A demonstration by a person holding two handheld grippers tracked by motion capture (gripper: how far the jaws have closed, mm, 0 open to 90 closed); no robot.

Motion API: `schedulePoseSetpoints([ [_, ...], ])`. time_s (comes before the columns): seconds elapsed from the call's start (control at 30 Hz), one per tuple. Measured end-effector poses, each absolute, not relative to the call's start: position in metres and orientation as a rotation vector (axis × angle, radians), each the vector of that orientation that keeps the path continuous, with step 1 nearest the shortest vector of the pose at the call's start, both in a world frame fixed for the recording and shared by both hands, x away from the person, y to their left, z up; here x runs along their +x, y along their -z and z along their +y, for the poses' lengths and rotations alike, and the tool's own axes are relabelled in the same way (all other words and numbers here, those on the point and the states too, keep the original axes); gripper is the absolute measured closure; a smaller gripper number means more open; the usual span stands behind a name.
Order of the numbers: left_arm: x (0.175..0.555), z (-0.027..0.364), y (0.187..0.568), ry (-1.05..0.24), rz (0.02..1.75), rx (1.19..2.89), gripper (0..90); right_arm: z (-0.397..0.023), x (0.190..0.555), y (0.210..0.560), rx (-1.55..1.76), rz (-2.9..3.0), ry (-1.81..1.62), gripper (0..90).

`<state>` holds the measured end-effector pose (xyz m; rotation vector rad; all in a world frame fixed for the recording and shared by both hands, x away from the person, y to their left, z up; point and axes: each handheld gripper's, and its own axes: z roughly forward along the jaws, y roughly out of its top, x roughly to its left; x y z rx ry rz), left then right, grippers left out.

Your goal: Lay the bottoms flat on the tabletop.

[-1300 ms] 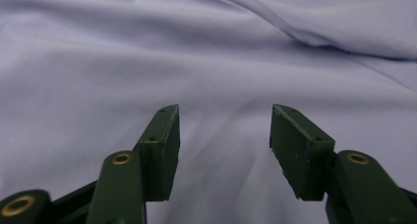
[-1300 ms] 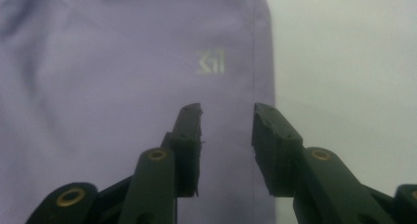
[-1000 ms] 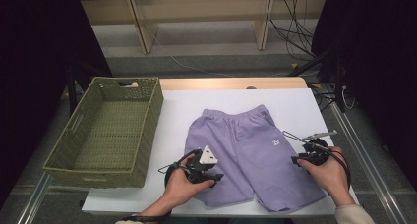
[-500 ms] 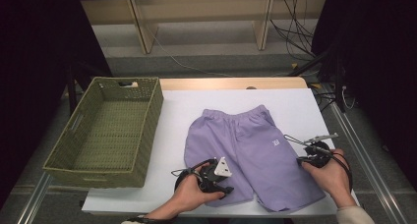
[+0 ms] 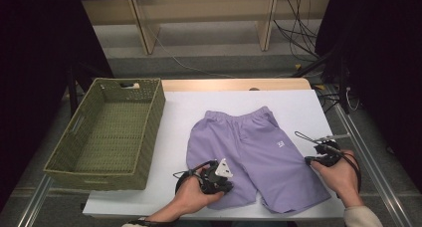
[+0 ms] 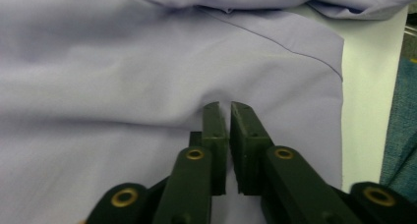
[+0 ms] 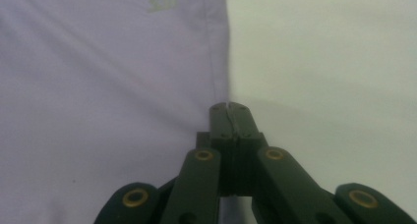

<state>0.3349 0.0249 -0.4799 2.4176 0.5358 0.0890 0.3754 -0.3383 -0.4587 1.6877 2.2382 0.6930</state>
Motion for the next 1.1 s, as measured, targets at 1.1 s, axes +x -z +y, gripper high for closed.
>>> schedulePoseSetpoints([
  [1.1, 0.329, 0.045, 0.477, -0.095, 0.528, 2.435, 75.9, -0.235, 0.299, 0.445, 1.212, 2.711, -1.01, 68.4],
])
